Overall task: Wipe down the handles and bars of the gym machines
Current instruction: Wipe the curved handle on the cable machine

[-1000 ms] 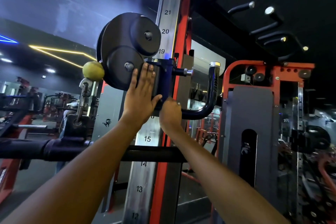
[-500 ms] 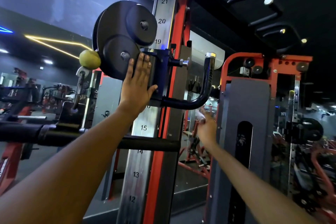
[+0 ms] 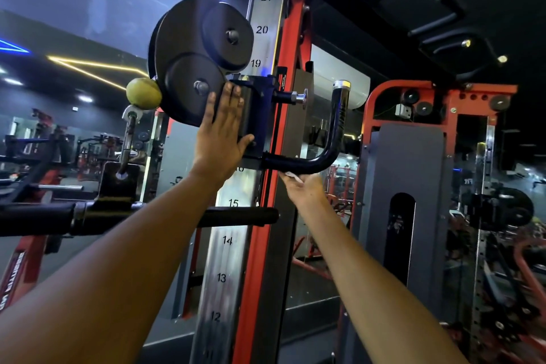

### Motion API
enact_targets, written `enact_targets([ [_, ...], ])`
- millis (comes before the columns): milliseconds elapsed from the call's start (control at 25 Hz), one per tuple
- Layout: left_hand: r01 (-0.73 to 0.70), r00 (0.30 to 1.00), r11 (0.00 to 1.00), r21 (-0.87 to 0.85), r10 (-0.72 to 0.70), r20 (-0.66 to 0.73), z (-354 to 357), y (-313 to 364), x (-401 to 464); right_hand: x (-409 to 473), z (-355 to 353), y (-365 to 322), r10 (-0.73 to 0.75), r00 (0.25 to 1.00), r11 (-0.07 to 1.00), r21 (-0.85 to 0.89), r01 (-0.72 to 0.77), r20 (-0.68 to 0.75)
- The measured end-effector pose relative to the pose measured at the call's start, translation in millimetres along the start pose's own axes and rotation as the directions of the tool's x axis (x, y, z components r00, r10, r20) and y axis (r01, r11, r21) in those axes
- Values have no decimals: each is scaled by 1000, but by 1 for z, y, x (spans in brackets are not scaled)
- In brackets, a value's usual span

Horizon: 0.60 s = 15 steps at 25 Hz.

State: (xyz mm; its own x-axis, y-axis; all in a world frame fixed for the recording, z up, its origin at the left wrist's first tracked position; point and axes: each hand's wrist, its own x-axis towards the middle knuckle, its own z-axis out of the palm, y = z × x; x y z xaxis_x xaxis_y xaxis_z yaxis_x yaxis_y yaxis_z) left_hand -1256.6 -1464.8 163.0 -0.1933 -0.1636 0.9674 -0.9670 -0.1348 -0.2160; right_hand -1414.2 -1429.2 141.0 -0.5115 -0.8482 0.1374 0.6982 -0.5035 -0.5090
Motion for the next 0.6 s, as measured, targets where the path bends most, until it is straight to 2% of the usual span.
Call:
enact_targets([
  [40, -5, 1000, 1000, 2, 5, -3, 0, 1, 0, -7, 0, -10, 13, 1000, 999, 44, -13, 6],
  [120, -14, 1000, 1000, 21, 15, -27, 3, 2, 1, -14, -3, -31, 49, 998, 993, -110, -52, -30],
  [160, -17, 999, 1000, 27, 18, -37, 4, 2, 1, -24, 2, -36, -45, 995, 946, -323, 13, -92],
  [240, -20, 998, 999, 27, 21, -55, 5, 2, 1, -25, 8, -51, -303, 951, 764, -615, 198, -70],
  [280, -21, 998, 999, 31, 23, -63, 6, 2, 1, -19, 9, -56, -430, 903, 653, -687, 319, 10],
  [320, -24, 997, 999, 33, 26, -67, 7, 2, 1, -16, 19, -66, -558, 825, 565, -690, 453, 85],
  [360, -28, 997, 999, 30, 30, -70, 7, 2, 1, -5, 33, -78, -680, 727, 526, -623, 578, 100],
  [400, -31, 997, 999, 28, 33, -75, 9, 2, 1, 9, 44, -93, -797, 569, 325, -651, 686, 201],
  [440, -32, 996, 999, 25, 34, -83, 10, 3, 1, 21, 54, -105, -803, 395, -32, -694, 719, 447],
  [480, -30, 995, 999, 19, 32, -92, 11, 3, 1, 35, 57, -115, -631, 271, -416, -612, 672, 727],
  [520, -28, 994, 1000, 14, 29, -101, 12, 2, 1, 46, 55, -124, -360, 192, -719, -402, 567, 913],
  [560, -27, 994, 1000, 13, 29, -106, 13, 2, 1, 54, 49, -129, -149, 177, -858, -216, 465, 973],
  [600, -27, 994, 999, 18, 29, -108, 14, 1, 0, 53, 40, -128, -59, 190, -896, -136, 423, 980],
])
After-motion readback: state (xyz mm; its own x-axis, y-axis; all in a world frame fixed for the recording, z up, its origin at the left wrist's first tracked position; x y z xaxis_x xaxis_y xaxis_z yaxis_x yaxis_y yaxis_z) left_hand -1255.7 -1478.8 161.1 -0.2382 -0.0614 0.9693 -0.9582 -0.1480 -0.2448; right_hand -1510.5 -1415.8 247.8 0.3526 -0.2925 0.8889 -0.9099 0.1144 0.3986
